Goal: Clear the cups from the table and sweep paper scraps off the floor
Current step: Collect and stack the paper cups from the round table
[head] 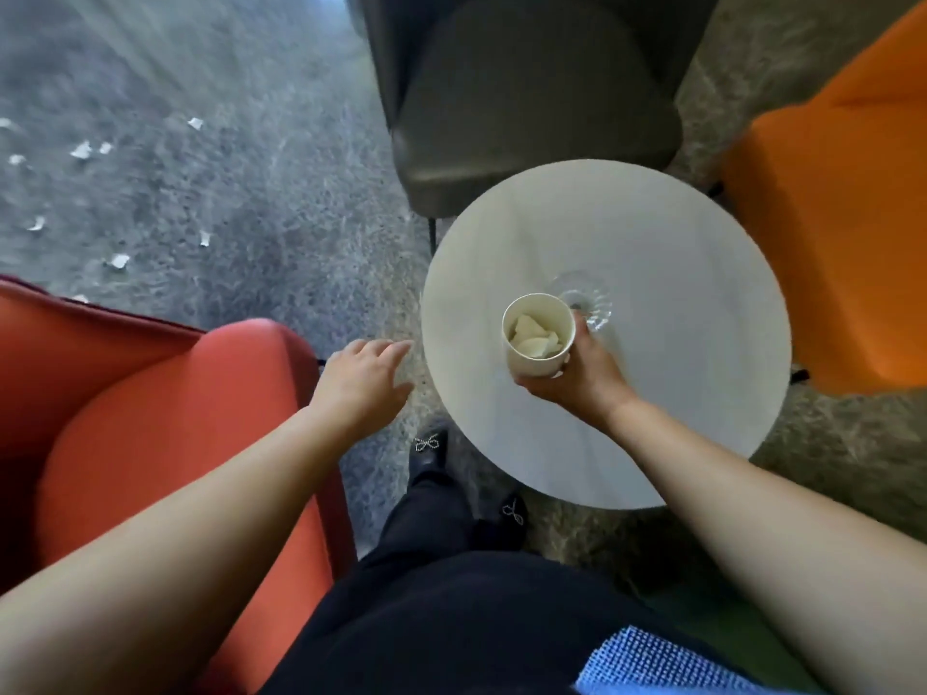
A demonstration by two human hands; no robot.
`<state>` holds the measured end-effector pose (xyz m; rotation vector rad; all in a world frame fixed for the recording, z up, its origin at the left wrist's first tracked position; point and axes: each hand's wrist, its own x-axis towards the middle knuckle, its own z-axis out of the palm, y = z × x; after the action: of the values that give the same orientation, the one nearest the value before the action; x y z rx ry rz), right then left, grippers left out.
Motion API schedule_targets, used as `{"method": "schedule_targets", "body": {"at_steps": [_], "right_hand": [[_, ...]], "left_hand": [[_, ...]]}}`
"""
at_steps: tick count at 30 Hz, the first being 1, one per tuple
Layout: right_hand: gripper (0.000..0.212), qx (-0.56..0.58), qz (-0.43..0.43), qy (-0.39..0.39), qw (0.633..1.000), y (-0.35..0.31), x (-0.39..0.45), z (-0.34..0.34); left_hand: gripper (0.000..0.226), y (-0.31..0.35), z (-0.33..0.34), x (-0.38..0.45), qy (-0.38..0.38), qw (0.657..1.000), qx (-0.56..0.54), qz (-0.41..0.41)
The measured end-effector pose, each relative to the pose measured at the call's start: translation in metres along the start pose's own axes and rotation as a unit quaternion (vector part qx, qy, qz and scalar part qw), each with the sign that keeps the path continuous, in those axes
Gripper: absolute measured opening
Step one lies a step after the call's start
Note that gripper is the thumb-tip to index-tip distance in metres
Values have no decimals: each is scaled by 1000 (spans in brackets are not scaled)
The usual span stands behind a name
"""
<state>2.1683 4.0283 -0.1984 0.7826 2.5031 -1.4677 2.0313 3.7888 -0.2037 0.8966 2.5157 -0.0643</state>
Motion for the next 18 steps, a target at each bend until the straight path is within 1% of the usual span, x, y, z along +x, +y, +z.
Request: {"method": "schedule_targets", "body": {"at_steps": [4,7,8,11,15,18], "right_hand": [[73,-15,-33,-23,999,-37,25,44],[73,-65,-80,-97,990,-72,48,78],[73,-70,-90,-109,987,-81,55,85],[70,-63,-105,-130,984,-116,78,113],[75,-43,-113,-108,987,-161,113,159],[73,-65,-121,-141,980,-197,135,185]], "left_hand": [[62,-47,1,-28,15,996,-20,-84],[63,-88,-1,-45,32,989,-38,-140],[63,-98,-3,-48,36,987,-42,-151],[63,-133,-9,-53,47,980,-55,-184],[64,-190,-18,-58,55,973,-62,-216],[65,-231,-25,-60,55,969,-66,-234]]}}
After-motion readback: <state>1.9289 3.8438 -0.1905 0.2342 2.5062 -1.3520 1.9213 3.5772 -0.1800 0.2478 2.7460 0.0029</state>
